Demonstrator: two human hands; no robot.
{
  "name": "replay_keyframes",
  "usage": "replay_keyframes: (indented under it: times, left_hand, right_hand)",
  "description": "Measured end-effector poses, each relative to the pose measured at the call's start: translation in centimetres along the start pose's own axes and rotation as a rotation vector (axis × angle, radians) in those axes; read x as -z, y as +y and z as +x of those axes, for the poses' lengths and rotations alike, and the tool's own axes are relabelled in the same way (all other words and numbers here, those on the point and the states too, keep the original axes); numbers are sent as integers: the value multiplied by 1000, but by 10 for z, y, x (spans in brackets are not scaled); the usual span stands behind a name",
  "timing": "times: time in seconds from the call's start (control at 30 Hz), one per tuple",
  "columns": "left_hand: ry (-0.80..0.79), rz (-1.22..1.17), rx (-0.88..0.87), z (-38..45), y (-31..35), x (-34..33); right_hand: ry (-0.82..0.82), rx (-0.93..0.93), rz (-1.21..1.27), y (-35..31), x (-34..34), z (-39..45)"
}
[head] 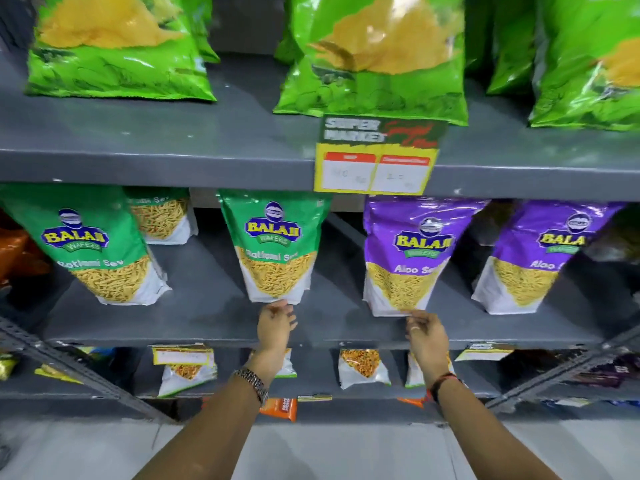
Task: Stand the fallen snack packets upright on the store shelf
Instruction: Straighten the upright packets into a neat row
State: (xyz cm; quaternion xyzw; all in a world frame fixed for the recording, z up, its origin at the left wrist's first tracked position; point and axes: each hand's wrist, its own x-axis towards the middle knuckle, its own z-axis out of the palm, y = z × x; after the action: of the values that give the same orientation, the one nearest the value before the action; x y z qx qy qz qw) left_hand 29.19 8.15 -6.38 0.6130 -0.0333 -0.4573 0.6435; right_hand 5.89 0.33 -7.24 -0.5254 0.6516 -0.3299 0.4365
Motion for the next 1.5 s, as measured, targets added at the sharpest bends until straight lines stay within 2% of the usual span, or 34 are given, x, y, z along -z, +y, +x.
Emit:
replay_keyframes:
  times: [0.1, 0.17, 0.27, 0.47, 0.9, 1.1, 1.23, 1.3, 1.5]
  left_hand:
    - [-55, 56, -14, -18, -15, -48]
    - [-106, 131, -13, -26, -23, -80]
    - [-158, 189, -25, -37, -32, -120]
    - [-175, 211, -34, -38, -47, -147]
    - [-126, 330, -85, -41, -49, -186]
    - [-120, 296, -96, -49, -51, -186]
    - [56, 238, -100, -54, -73, -184]
    - [77, 229, -100, -63, -89, -192]
    - [-120, 239, -47, -74, -115, -250]
  right_hand:
    - [10, 26, 62, -11, 34, 26]
    - [-92, 27, 136, -19, 44, 43]
    - [-267, 48, 112, -21, 44, 59]
    - [-415, 52, 123, -25, 54, 63]
    - [-399, 13, 99, -15, 66, 103]
    - [-387, 27, 114, -28, 81, 91]
    - [-271, 115, 60, -11, 108, 80]
    - [-172, 143, 83, 5, 130, 77]
    - [152, 140, 183, 25, 202, 105]
